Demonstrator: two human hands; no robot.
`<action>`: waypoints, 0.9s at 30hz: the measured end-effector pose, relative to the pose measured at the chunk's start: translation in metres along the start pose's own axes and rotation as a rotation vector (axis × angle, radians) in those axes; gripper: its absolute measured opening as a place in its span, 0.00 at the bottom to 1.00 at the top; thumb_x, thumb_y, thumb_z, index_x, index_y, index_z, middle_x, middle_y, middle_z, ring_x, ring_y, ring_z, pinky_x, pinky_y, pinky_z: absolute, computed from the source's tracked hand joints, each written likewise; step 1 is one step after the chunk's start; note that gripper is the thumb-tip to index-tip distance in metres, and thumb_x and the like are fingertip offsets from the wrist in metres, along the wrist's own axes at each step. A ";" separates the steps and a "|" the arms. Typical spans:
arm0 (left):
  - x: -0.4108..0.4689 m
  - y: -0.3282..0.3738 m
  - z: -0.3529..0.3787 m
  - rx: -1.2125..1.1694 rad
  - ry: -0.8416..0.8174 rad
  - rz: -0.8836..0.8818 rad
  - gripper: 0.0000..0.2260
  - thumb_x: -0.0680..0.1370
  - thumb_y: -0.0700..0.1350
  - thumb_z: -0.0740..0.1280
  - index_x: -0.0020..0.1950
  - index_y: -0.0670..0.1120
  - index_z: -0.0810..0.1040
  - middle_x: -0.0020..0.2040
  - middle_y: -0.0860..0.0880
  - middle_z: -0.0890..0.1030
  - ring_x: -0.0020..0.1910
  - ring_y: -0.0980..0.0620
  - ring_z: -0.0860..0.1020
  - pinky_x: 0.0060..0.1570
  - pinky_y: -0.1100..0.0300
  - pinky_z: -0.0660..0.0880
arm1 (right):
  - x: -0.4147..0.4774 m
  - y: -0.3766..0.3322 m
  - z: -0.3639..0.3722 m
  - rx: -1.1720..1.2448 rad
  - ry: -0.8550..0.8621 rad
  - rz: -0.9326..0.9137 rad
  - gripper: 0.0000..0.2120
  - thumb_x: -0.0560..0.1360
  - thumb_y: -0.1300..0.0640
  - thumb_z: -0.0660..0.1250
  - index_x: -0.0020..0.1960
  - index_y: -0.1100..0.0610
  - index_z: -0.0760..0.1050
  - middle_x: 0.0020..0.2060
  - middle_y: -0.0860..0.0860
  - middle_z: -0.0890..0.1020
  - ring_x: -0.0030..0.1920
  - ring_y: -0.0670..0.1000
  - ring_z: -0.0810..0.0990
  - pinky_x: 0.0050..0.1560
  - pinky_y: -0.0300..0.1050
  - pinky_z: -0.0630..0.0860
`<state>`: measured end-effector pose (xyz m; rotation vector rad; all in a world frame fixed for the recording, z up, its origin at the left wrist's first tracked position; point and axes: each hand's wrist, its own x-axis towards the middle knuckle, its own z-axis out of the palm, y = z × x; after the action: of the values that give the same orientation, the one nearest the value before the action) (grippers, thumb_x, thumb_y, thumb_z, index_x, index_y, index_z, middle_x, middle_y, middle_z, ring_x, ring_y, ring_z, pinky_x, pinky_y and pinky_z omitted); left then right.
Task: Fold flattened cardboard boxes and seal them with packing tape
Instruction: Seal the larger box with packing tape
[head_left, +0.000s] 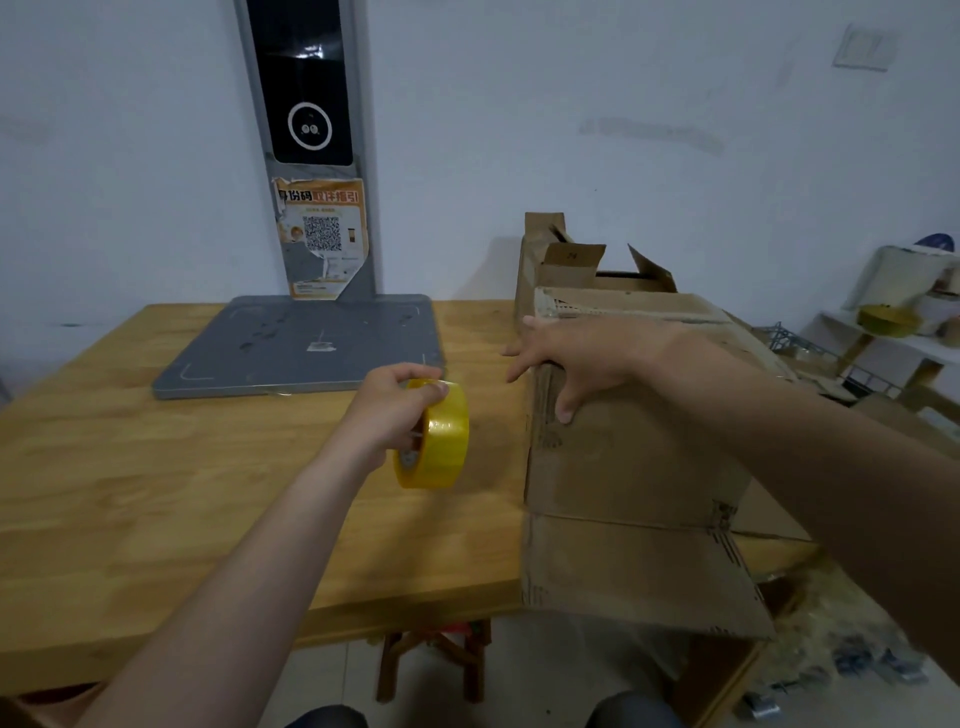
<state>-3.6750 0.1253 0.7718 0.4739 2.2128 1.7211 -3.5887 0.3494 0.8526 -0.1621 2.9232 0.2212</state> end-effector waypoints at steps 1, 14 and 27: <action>0.000 0.001 0.001 0.000 -0.001 0.002 0.09 0.79 0.47 0.72 0.59 0.53 0.83 0.58 0.44 0.81 0.51 0.42 0.82 0.52 0.42 0.83 | -0.001 0.001 0.002 -0.013 -0.001 -0.015 0.40 0.69 0.53 0.80 0.76 0.42 0.66 0.81 0.41 0.55 0.82 0.51 0.41 0.80 0.58 0.47; -0.003 0.008 0.020 0.020 -0.059 0.018 0.08 0.78 0.48 0.73 0.57 0.54 0.84 0.57 0.45 0.82 0.52 0.42 0.82 0.50 0.43 0.83 | -0.036 0.006 0.006 0.007 0.298 0.120 0.40 0.67 0.39 0.78 0.76 0.44 0.68 0.70 0.44 0.76 0.69 0.51 0.72 0.67 0.49 0.69; -0.029 0.012 0.018 0.043 -0.113 0.055 0.07 0.79 0.46 0.72 0.55 0.56 0.84 0.53 0.45 0.83 0.48 0.44 0.83 0.49 0.45 0.83 | -0.045 -0.010 0.023 0.117 0.378 0.104 0.42 0.74 0.42 0.74 0.81 0.47 0.58 0.80 0.46 0.61 0.79 0.49 0.58 0.77 0.46 0.55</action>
<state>-3.6400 0.1311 0.7802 0.6317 2.1803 1.6333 -3.5389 0.3476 0.8387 -0.0359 3.3132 0.0354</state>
